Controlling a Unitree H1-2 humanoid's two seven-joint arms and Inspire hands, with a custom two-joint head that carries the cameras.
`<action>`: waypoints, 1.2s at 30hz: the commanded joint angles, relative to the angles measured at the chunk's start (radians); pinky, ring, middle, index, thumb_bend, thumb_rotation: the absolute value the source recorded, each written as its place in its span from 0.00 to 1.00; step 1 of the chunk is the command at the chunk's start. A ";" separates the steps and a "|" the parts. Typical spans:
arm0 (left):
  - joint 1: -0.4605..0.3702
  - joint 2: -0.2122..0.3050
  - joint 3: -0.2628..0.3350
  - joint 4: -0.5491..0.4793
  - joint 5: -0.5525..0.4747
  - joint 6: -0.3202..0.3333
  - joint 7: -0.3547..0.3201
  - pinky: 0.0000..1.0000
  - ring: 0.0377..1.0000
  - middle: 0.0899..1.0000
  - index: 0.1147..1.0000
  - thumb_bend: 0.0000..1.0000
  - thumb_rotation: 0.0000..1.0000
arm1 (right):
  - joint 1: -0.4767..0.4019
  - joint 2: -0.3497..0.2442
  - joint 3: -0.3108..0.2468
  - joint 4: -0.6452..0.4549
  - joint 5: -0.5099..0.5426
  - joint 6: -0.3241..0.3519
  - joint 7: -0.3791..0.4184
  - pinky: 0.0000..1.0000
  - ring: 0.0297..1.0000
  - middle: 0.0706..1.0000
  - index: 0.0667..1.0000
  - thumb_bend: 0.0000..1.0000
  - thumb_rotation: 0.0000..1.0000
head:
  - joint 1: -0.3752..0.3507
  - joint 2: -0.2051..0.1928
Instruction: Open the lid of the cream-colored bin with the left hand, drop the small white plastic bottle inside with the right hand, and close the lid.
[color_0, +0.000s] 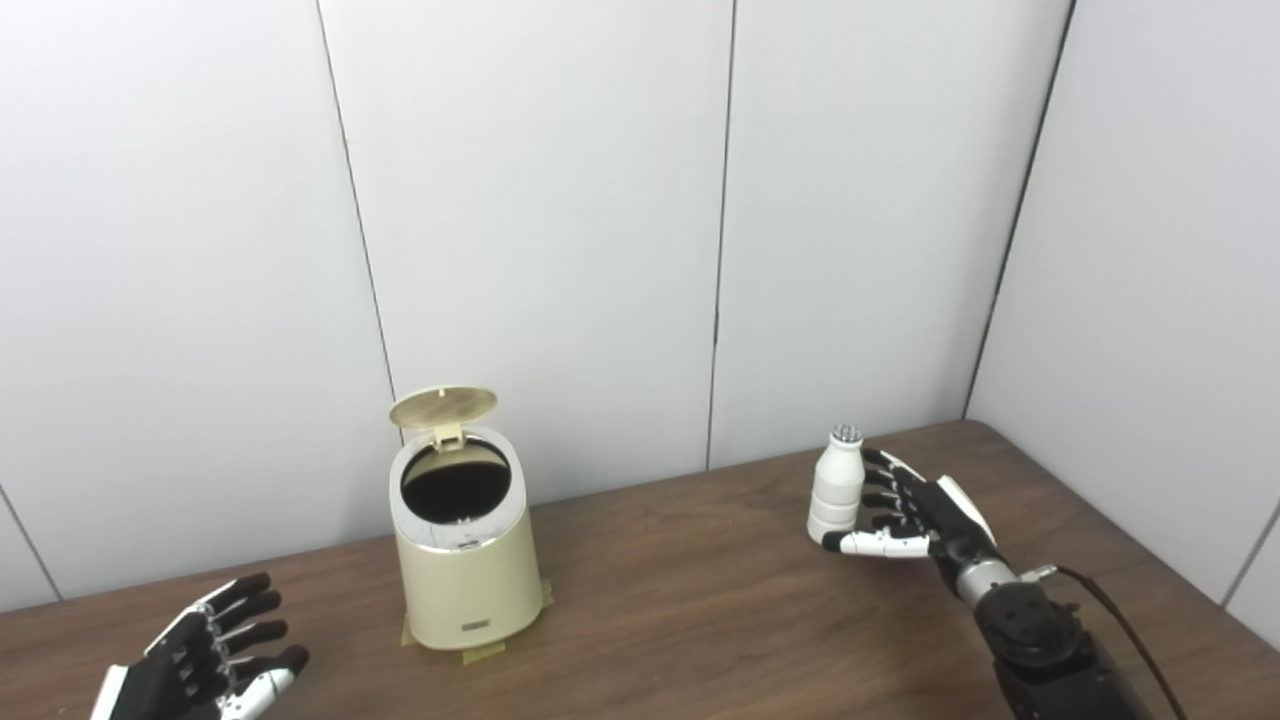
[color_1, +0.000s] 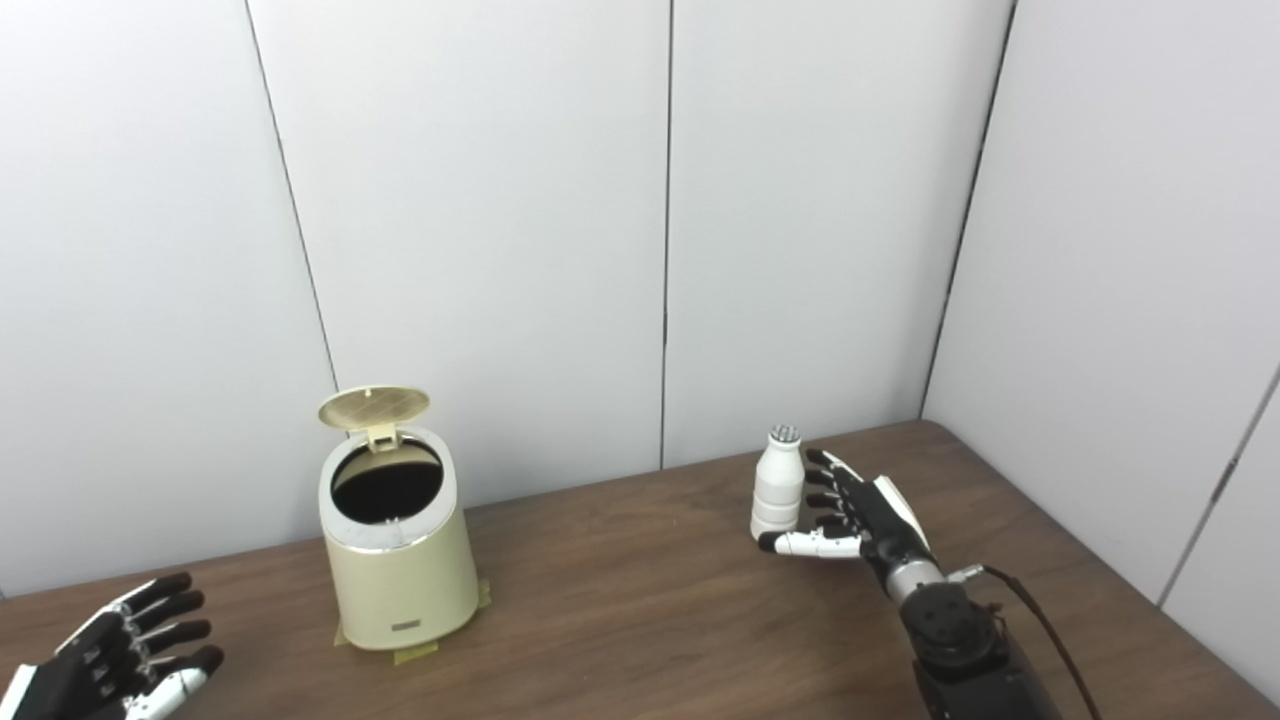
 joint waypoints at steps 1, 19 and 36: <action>-0.028 0.018 -0.005 -0.033 0.014 -0.035 -0.005 0.60 0.71 0.75 0.78 0.59 0.00 | -0.065 -0.016 -0.012 -0.020 0.014 -0.032 -0.015 0.74 0.82 0.88 0.91 0.82 0.18 | 0.003 0.003; -0.024 0.015 -0.001 -0.033 0.016 -0.029 -0.014 0.61 0.72 0.75 0.78 0.60 0.00 | -0.132 0.014 0.018 0.045 0.006 -0.041 -0.046 0.74 0.81 0.84 0.86 0.83 0.14 | 0.016 0.012; -0.018 0.012 0.000 -0.031 0.029 -0.037 -0.016 0.59 0.70 0.75 0.77 0.57 0.00 | -0.147 0.030 0.041 0.124 -0.152 -0.231 -0.322 0.32 0.35 0.38 0.49 0.52 0.00 | 0.035 0.027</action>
